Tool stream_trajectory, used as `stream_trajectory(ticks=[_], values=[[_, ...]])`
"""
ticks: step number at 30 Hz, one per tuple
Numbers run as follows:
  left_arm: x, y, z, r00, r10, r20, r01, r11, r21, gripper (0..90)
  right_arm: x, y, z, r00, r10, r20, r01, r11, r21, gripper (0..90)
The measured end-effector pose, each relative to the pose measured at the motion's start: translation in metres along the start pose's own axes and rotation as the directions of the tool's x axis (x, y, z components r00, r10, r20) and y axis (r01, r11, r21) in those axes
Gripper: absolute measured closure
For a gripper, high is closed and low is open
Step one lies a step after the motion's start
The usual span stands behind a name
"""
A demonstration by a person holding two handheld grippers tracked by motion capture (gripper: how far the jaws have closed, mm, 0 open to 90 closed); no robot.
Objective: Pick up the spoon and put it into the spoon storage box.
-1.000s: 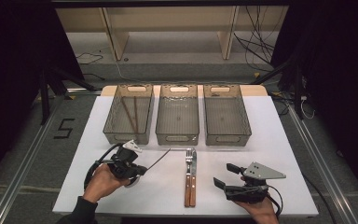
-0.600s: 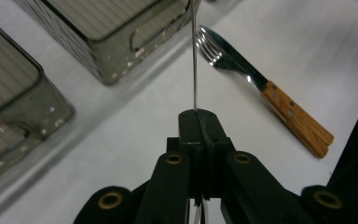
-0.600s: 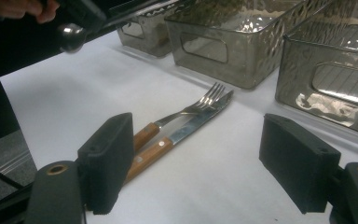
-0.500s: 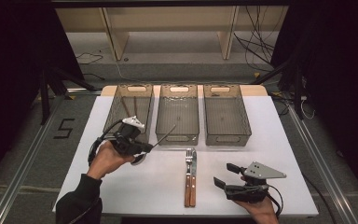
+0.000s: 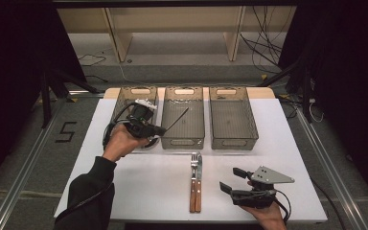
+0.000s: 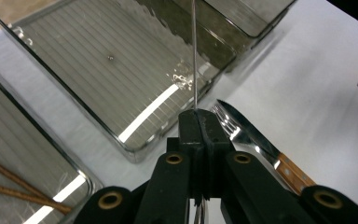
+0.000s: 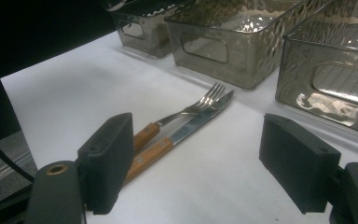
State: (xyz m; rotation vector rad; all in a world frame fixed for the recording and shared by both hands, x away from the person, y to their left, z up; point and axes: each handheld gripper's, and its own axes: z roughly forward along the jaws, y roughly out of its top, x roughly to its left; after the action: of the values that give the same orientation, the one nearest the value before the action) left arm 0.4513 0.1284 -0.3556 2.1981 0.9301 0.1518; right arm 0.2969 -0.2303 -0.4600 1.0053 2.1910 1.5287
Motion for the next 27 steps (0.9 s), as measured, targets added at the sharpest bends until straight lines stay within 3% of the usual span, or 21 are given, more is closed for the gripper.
stream_trajectory(ticks=[7, 18, 27], values=[[0.012, 0.020, 0.015, 0.9994, -0.035, 0.002, 0.035, 0.9994, -0.009, 89.5, -0.001, 0.000, 0.000, 1.0000, 0.000, -0.002, 0.000, 1.000, -0.001, 26.9], [0.028, 0.051, 0.034, 0.9969, -0.063, -0.046, 0.063, 0.9980, -0.010, 89.5, -0.001, -0.001, 0.000, 1.0000, 0.002, -0.002, -0.002, 1.000, -0.005, 26.9], [0.040, 0.063, 0.055, 0.9934, -0.096, -0.064, 0.095, 0.9954, -0.011, 89.4, -0.002, -0.001, -0.001, 1.0000, 0.005, -0.006, -0.005, 1.000, -0.003, 26.8]])
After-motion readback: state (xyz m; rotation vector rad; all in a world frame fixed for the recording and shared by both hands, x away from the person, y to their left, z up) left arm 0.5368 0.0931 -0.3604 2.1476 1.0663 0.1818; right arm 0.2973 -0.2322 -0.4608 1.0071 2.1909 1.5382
